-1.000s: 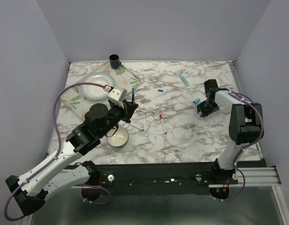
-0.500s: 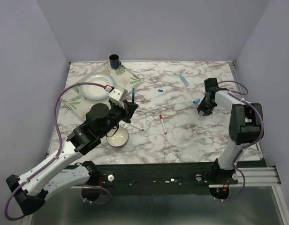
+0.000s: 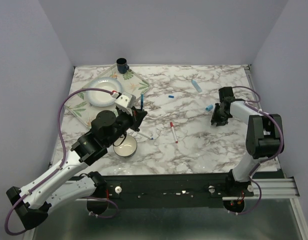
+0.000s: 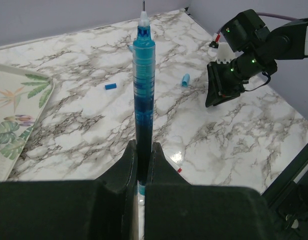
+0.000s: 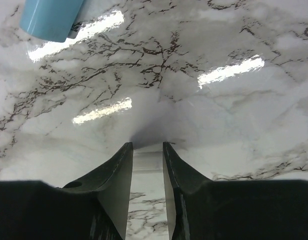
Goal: Insert the pens into the pen caps
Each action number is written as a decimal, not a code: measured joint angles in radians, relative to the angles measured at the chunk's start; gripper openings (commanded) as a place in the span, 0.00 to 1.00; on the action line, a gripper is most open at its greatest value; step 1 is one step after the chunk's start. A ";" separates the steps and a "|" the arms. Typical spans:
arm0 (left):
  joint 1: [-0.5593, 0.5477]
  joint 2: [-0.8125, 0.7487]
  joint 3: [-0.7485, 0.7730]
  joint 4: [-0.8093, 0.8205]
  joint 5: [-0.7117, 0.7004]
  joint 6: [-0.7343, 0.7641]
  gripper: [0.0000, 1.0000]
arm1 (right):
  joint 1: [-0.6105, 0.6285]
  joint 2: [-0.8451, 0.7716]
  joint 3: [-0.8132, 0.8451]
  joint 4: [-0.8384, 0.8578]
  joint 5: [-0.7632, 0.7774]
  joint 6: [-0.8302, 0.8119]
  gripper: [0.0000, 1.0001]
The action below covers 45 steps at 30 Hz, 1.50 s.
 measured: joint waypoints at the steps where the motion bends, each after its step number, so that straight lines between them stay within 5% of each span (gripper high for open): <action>1: 0.000 0.000 0.000 0.000 0.000 0.000 0.00 | 0.000 -0.003 -0.006 0.005 -0.011 -0.007 0.37; 13: 0.000 0.000 0.000 0.000 0.000 0.000 0.00 | 0.034 -0.106 -0.080 -0.038 -0.172 -0.027 0.39; 21: 0.000 -0.011 -0.002 0.000 0.000 0.000 0.00 | 0.042 -0.153 -0.114 -0.077 -0.233 -0.094 0.56; 33: 0.000 -0.024 -0.026 0.002 0.000 -0.008 0.00 | 0.046 -0.096 0.051 -0.122 -0.357 -0.648 0.41; 45: 0.000 -0.013 -0.026 0.004 -0.019 -0.007 0.00 | 0.048 0.000 0.053 -0.195 -0.387 -1.012 0.47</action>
